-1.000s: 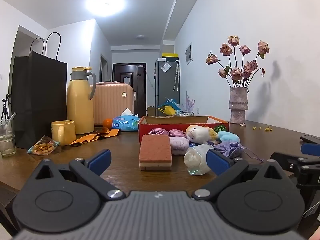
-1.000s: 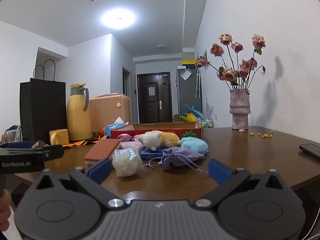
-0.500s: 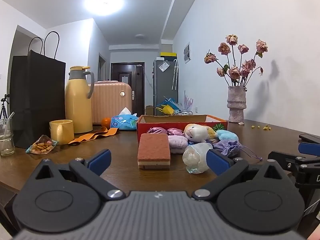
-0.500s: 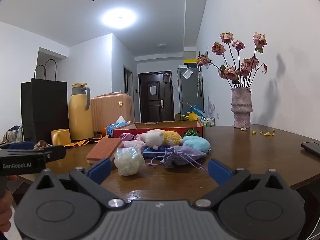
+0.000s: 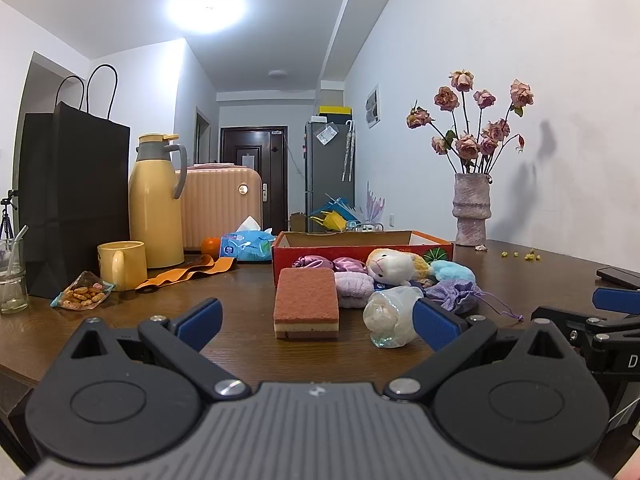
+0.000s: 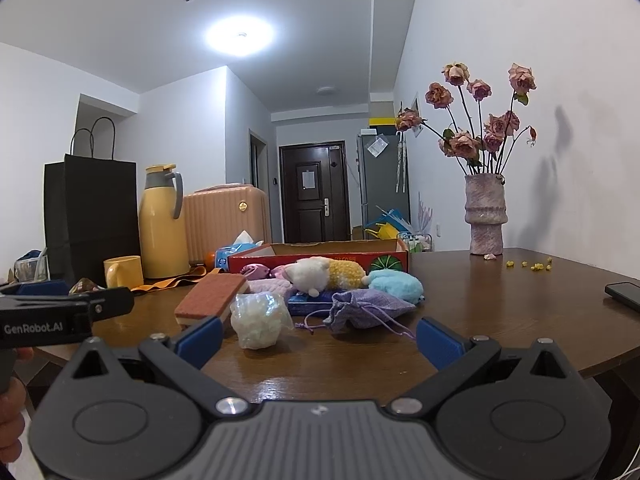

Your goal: Organize soft objects

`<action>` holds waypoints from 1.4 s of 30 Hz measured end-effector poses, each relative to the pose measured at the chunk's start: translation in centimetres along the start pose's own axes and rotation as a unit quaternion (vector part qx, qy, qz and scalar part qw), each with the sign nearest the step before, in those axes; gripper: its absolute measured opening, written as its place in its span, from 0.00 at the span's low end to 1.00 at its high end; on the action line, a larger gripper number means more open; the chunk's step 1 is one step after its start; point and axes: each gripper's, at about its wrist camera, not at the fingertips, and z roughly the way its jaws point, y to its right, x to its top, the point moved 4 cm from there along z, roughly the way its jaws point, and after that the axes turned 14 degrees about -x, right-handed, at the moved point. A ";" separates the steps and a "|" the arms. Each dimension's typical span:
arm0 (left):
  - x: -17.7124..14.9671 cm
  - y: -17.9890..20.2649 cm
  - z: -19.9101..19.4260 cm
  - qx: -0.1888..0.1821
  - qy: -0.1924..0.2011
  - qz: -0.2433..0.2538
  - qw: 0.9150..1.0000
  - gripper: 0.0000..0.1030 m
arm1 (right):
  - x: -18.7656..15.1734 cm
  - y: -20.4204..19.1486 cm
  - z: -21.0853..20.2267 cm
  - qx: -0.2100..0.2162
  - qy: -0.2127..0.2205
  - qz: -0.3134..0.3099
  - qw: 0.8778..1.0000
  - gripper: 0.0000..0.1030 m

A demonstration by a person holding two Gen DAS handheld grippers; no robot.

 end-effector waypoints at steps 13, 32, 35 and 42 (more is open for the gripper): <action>0.0 0.1 0.0 0.001 0.001 0.001 1.000 1.00 | 0.0 0.0 0.1 0.002 -0.001 0.004 1.000 1.00; 0.0 0.3 0.0 0.000 0.001 0.004 1.000 1.00 | 0.0 0.0 0.0 0.002 0.002 0.002 1.000 1.00; 0.0 0.3 0.0 -0.001 0.001 0.004 1.000 1.00 | 0.0 0.0 0.0 0.001 0.003 0.003 1.000 1.00; 0.0 0.4 0.1 0.000 0.001 0.004 1.000 1.00 | 0.1 0.2 0.2 0.001 -0.001 0.008 1.000 1.00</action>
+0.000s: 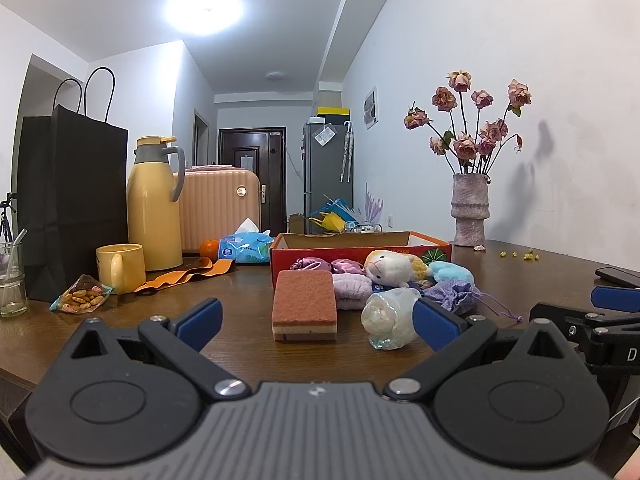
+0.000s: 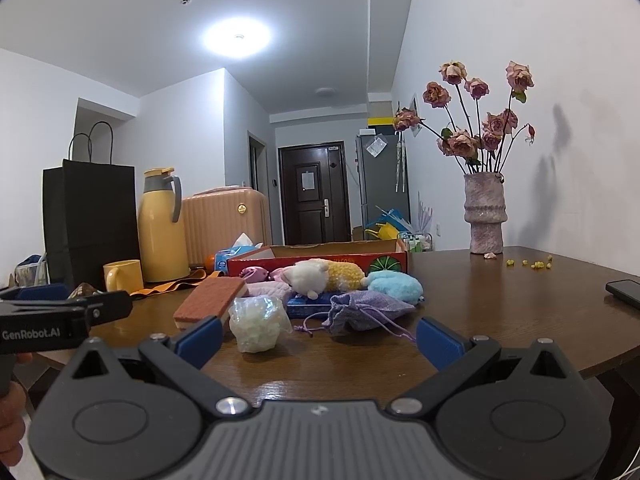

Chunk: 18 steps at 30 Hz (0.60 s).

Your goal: Organize soft objects

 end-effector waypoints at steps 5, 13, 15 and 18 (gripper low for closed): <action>-0.1 0.1 0.1 0.001 -0.003 0.002 1.000 1.00 | 0.0 0.0 0.0 0.000 0.003 0.000 1.000 1.00; -0.2 0.0 0.2 0.001 -0.005 0.002 1.000 1.00 | -0.2 -0.1 0.0 0.001 0.005 -0.004 1.000 1.00; -0.3 -0.1 0.3 0.001 -0.006 0.002 1.000 1.00 | -0.3 -0.2 0.0 0.000 0.004 -0.003 1.000 1.00; -0.3 -0.1 0.4 0.004 -0.009 0.004 1.000 1.00 | -0.3 -0.1 0.2 -0.001 0.005 -0.006 1.000 1.00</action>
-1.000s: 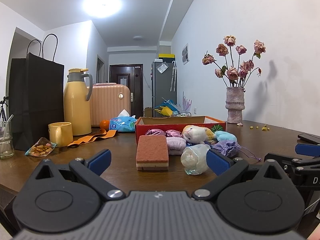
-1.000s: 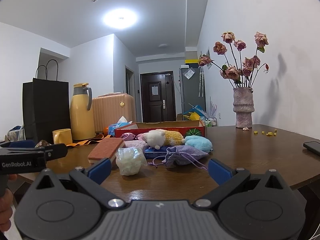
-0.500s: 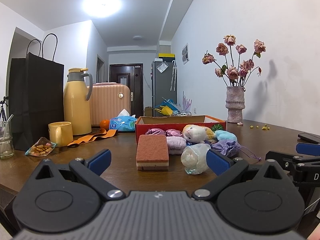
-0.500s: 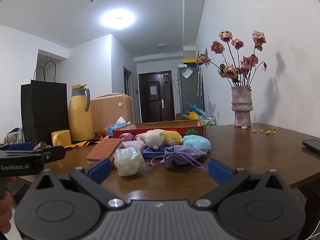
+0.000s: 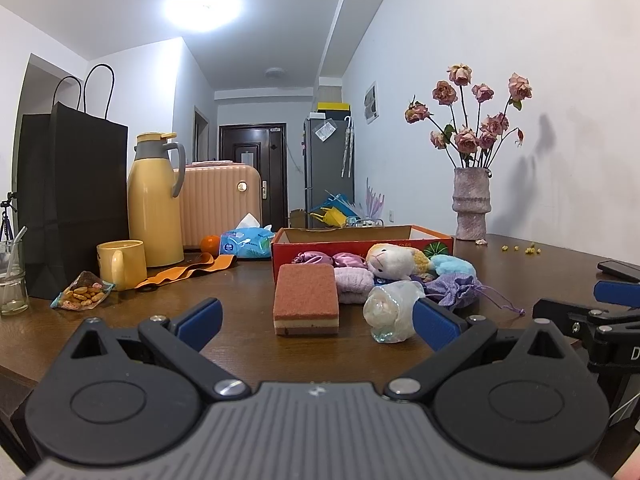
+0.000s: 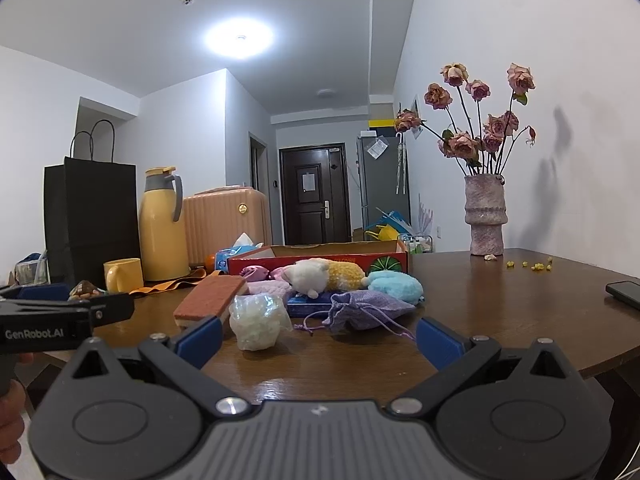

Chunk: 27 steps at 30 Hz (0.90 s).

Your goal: Organize soft objects

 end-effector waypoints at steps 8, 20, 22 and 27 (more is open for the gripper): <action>0.5 -1.6 2.1 0.006 -0.024 -0.004 1.000 1.00 | 2.8 2.2 2.2 -0.024 0.024 0.005 0.999 1.00; 0.8 -4.9 8.8 0.027 -0.062 0.007 0.998 1.00 | 3.0 -0.9 9.0 0.048 -0.048 -0.017 0.998 0.99; 0.9 -5.4 10.3 0.019 -0.069 -0.005 0.997 1.00 | 3.4 -1.7 10.4 0.067 -0.057 -0.013 0.996 0.97; 1.1 -6.4 14.5 -0.020 -0.094 -0.060 0.994 1.00 | 4.5 -3.4 13.8 0.095 -0.078 -0.004 0.992 0.74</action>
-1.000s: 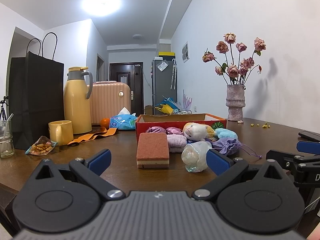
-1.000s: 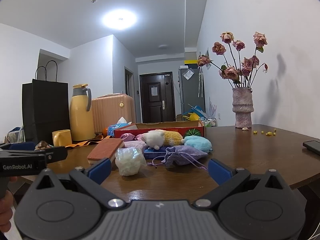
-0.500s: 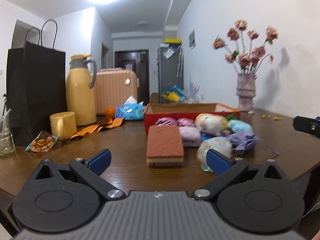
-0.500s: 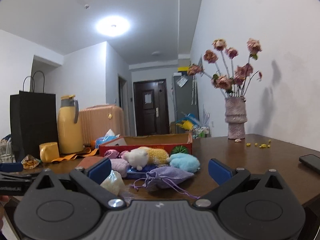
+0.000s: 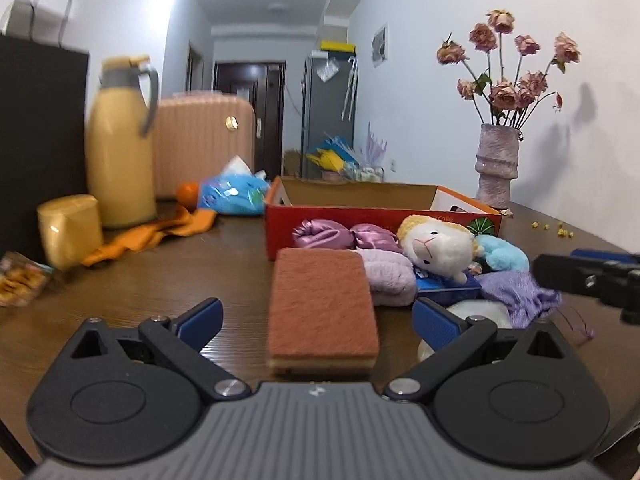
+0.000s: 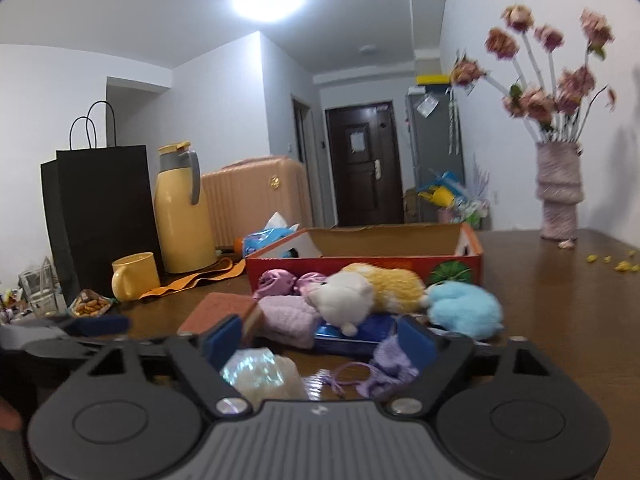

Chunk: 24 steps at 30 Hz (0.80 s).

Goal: Organize soft objects
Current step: 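Grasp the brown-and-cream sponge with the left gripper and lift it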

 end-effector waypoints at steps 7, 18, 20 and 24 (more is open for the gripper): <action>0.0 -1.4 3.2 -0.009 -0.059 -0.035 0.998 0.85 | -2.6 -2.7 1.9 0.029 -0.040 -0.022 0.999 0.72; -1.2 0.8 -0.7 -0.060 -0.062 -0.006 0.996 0.69 | -3.0 -2.1 4.6 -0.065 -0.036 -0.067 0.995 0.50; -2.0 2.2 -1.7 -0.101 -0.066 0.014 0.993 0.71 | -2.6 -0.8 5.2 -0.081 -0.050 -0.045 0.995 0.57; -3.2 3.0 -1.9 -0.107 -0.082 0.036 0.990 0.83 | -1.6 0.5 3.8 -0.090 -0.026 -0.031 0.995 0.68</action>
